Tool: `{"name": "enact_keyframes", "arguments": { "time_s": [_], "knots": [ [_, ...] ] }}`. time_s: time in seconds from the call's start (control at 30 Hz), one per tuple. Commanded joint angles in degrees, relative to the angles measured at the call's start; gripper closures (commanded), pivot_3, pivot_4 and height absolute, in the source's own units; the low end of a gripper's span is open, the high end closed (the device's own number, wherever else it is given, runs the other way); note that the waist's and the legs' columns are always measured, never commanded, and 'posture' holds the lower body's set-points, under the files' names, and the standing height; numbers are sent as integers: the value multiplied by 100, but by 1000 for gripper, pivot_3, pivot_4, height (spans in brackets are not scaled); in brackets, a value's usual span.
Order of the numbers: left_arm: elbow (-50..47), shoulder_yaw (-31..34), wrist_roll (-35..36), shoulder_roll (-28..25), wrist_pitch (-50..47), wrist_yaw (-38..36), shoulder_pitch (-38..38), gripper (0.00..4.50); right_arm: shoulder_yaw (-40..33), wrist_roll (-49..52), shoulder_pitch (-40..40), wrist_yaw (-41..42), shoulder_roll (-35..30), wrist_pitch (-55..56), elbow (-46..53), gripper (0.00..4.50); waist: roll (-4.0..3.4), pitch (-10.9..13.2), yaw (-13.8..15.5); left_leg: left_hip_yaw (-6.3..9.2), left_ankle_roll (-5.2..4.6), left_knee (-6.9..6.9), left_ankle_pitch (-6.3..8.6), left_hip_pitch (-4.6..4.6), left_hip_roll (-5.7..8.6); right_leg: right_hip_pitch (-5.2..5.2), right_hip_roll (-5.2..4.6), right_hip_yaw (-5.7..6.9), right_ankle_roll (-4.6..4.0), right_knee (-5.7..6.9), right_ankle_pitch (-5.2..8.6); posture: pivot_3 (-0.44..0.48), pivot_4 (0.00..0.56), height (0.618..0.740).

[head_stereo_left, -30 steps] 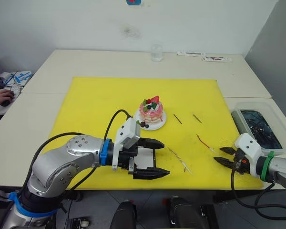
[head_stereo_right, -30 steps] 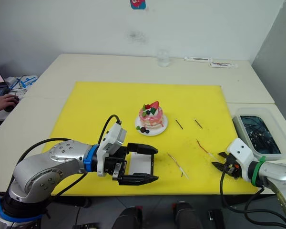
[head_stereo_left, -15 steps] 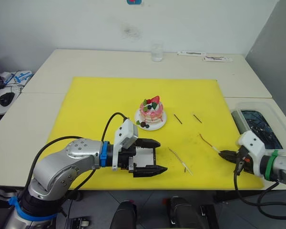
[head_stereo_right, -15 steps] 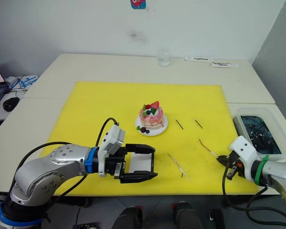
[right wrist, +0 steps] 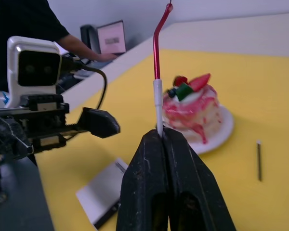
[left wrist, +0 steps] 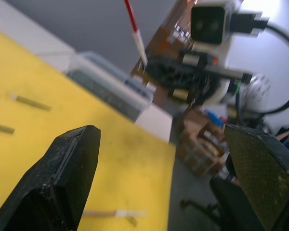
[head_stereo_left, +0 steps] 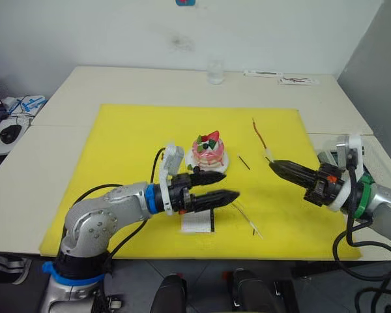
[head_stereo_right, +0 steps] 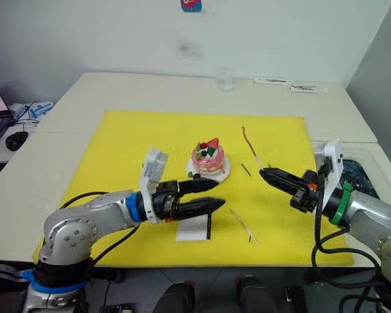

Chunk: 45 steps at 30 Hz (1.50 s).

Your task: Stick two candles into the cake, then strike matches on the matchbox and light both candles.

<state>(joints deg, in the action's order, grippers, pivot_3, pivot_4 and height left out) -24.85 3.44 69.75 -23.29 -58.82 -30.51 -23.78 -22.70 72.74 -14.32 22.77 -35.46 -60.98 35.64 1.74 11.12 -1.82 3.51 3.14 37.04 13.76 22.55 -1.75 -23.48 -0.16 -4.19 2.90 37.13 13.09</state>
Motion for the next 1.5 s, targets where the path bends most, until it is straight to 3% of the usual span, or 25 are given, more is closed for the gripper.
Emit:
{"name": "enact_keyframes", "arguments": {
  "time_s": [0.03, 0.33, 1.23, 1.33, 1.5],
  "knots": [
    [80, 266, 890, 326, 55, 659, -225, 0, 69, 1066, -285, -657, -42, 136, -66, 4466, 0, 0, -1, 0, 0, -1, 0, 1, 0, -1, 0, 0, 3, -1, -2, 0, 150, 740],
    [264, 259, 1993, 600, 289, 1488, -418, 0, 470, 2069, -353, -1150, -493, 433, -94, 4466, 0, 0, 1, 5, 0, -3, 0, 6, 2, -4, 1, 3, -4, -2, 2, 0, 150, 740],
    [394, -21, 2479, 656, 512, 1538, -474, 0, 985, 2464, -468, -1052, -1107, 955, -28, 4466, 0, 0, 10, 5, -1, -3, -1, 13, 4, -6, 1, 2, -15, -13, 9, 0, 150, 740],
    [462, -23, 2581, 689, 540, 1579, -503, 596, 1019, 2469, -488, -1032, -1131, 966, -40, 4500, 0, 0, 11, 5, -1, -3, -1, 15, 4, -7, 1, 2, -15, -14, 9, 0, 150, 740],
    [474, -57, 2641, 668, 513, 1575, -491, 2281, 1062, 2463, -519, -1008, -1143, 990, -57, 4500, 0, 0, 11, 5, -1, -4, -1, 16, 4, -10, 1, 2, -16, -14, 9, 0, 150, 740]
  ]
}}
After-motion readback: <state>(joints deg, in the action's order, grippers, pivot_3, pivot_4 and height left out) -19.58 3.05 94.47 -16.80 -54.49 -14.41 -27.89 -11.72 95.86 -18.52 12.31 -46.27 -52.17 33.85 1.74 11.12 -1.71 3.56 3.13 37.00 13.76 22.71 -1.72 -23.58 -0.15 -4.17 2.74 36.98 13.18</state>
